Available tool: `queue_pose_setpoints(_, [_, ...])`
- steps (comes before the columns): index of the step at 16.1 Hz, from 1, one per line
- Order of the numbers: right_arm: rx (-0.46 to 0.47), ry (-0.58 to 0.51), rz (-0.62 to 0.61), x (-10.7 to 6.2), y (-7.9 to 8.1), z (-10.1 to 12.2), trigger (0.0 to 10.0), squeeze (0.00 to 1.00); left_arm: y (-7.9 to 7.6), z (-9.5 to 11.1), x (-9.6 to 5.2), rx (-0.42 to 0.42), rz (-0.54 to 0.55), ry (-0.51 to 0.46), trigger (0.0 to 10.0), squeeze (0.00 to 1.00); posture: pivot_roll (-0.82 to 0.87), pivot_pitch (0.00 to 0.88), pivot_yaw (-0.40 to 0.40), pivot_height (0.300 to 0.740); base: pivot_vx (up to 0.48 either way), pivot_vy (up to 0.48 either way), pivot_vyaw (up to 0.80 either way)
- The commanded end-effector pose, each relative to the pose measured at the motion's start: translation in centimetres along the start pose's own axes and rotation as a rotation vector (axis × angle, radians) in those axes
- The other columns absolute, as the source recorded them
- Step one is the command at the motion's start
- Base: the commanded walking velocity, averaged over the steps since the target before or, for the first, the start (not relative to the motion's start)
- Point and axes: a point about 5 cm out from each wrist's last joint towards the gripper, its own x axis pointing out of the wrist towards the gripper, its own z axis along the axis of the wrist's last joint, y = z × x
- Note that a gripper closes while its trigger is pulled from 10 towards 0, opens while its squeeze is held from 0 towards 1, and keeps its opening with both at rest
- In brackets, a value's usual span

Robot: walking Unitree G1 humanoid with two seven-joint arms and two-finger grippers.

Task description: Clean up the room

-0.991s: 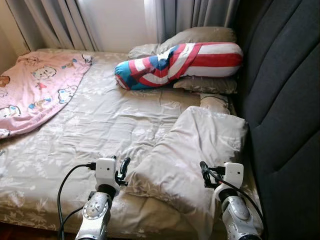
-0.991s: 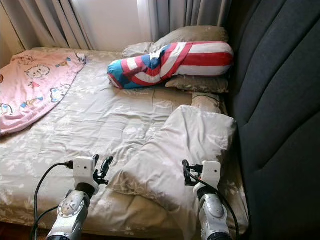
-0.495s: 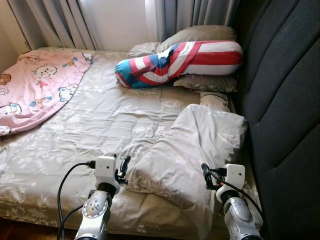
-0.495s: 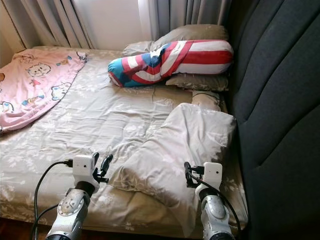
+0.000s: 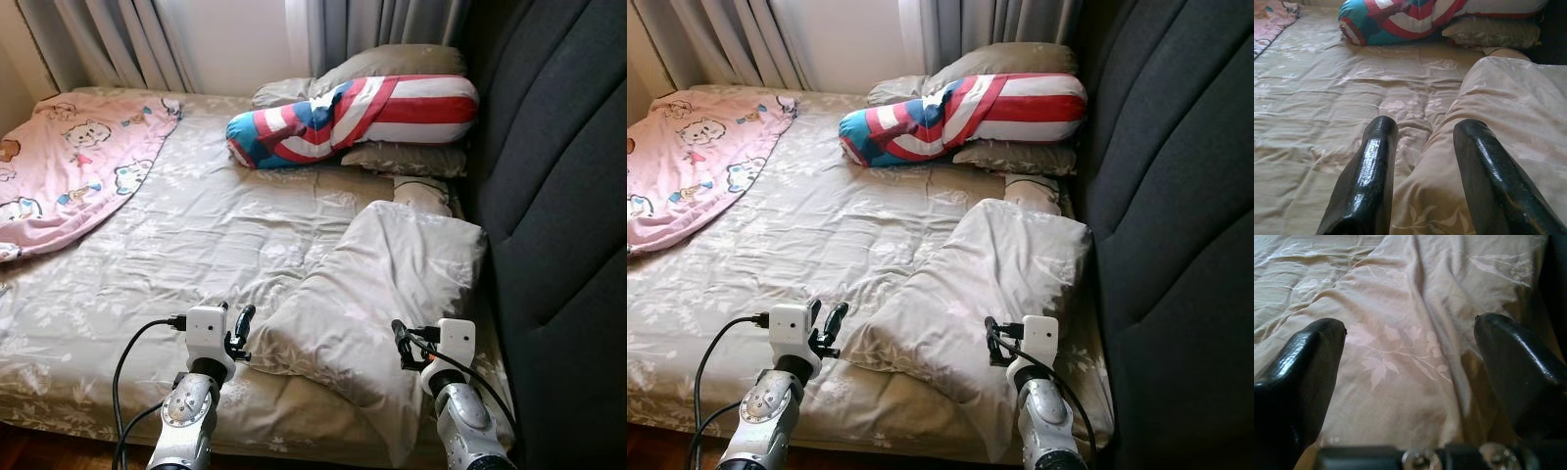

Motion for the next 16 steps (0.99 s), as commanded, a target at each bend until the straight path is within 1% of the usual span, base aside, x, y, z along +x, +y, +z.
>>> queue_pose_setpoints(1, [-0.007, 0.021, 0.0, -0.14, 0.04, -0.41, 10.0, 0.0, -0.12, -0.08, -0.07, 0.006, -0.008, 0.012, 10.0, 0.0, -0.04, 0.065, -0.02, 0.69, 0.0, 0.0, 0.0])
queue_pose_setpoints(3, [-0.008, 0.022, -0.004, -0.12, 0.03, -0.4, 10.0, 0.0, -0.11, -0.09, -0.07, 0.006, -0.008, 0.013, 10.0, 0.0, -0.04, 0.066, -0.02, 0.69, 0.0, 0.0, 0.0])
queue_pose_setpoints(4, [-0.015, 0.04, -0.007, -0.03, 0.07, -0.47, 10.0, 0.0, -0.09, -0.1, -0.06, 0.007, -0.008, 0.014, 10.0, 0.0, -0.04, 0.067, -0.019, 0.69, 0.0, 0.0, 0.0])
queue_pose_setpoints(6, [-0.02, 0.05, -0.005, 0.03, 0.11, -0.5, 10.0, 0.0, -0.07, -0.1, -0.08, 0.007, -0.008, 0.015, 10.0, 0.0, -0.04, 0.067, -0.019, 0.67, 0.0, 0.0, 0.0])
queue_pose_setpoints(8, [-0.001, 0.03, -0.005, -0.02, 0.13, -0.41, 10.0, 0.0, -0.05, -0.12, -0.09, 0.008, -0.007, 0.015, 10.0, 0.0, -0.04, 0.067, -0.019, 0.67, 0.0, 0.0, 0.0])
queue_pose_setpoints(16, [-0.013, 0.032, -0.008, -0.09, -0.18, -0.39, 10.0, 0.0, -0.12, -0.16, -0.01, 0.003, -0.011, 0.023, 10.0, 0.0, -0.04, 0.067, -0.021, 0.67, 0.0, 0.0, 0.0])
